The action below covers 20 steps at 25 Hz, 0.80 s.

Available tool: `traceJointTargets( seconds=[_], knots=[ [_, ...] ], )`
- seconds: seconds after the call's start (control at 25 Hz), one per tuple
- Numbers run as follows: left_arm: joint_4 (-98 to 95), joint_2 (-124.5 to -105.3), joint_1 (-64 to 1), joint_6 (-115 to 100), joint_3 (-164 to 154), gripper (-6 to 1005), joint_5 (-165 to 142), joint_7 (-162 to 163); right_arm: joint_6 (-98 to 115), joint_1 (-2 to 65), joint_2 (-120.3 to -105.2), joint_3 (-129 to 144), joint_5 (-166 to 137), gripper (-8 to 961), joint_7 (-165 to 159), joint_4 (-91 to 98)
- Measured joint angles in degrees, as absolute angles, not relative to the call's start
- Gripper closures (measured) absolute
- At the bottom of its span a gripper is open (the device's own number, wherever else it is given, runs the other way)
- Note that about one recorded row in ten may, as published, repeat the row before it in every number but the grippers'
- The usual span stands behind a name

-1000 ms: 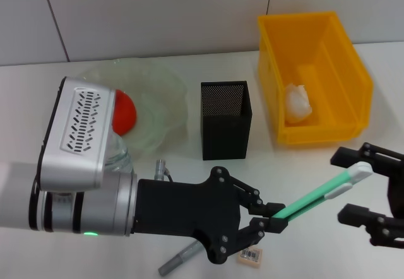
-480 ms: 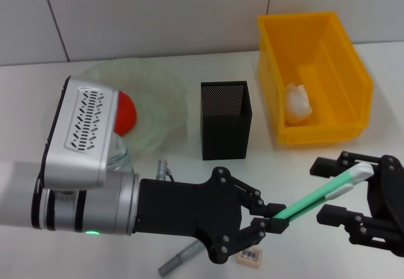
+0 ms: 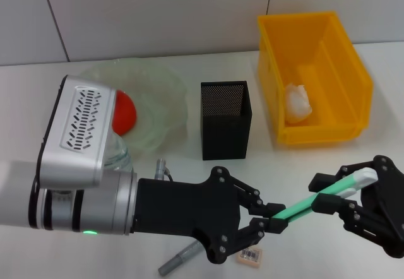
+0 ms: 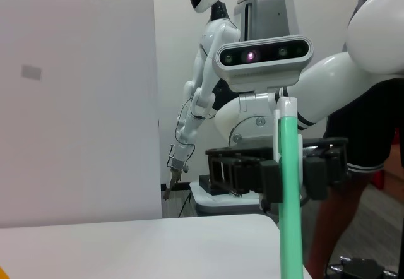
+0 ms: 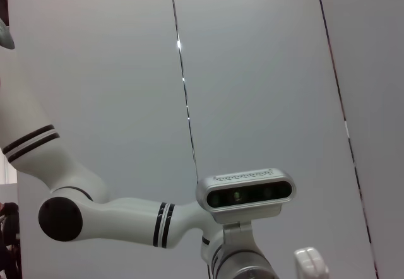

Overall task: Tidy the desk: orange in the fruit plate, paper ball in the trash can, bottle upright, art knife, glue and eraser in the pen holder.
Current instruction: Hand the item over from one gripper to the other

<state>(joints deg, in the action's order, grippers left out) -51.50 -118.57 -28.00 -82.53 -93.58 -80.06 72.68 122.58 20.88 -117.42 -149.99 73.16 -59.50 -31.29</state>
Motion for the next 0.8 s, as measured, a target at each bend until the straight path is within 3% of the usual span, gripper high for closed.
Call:
traceJointTargets(
  seconds=[0.24, 0.6, 0.8],
  knots=[
    [-51.5, -118.57, -28.0, -82.6, -93.8, 843, -80.1, 72.7, 122.6, 20.7, -117.58, -149.9, 73.3, 798, -56.8, -31.3],
    [-51.4, -118.75, -27.9, -82.2, -94.8, 837, -80.9, 72.2, 122.9, 20.8, -118.04, -149.9, 73.2, 802, -56.3, -31.3],
    [-50.3, -118.73, -28.0, -82.4, -94.3, 711, -80.5, 72.6, 123.3, 20.6, -118.04, -149.9, 73.2, 803, -56.3, -31.3]
  ],
)
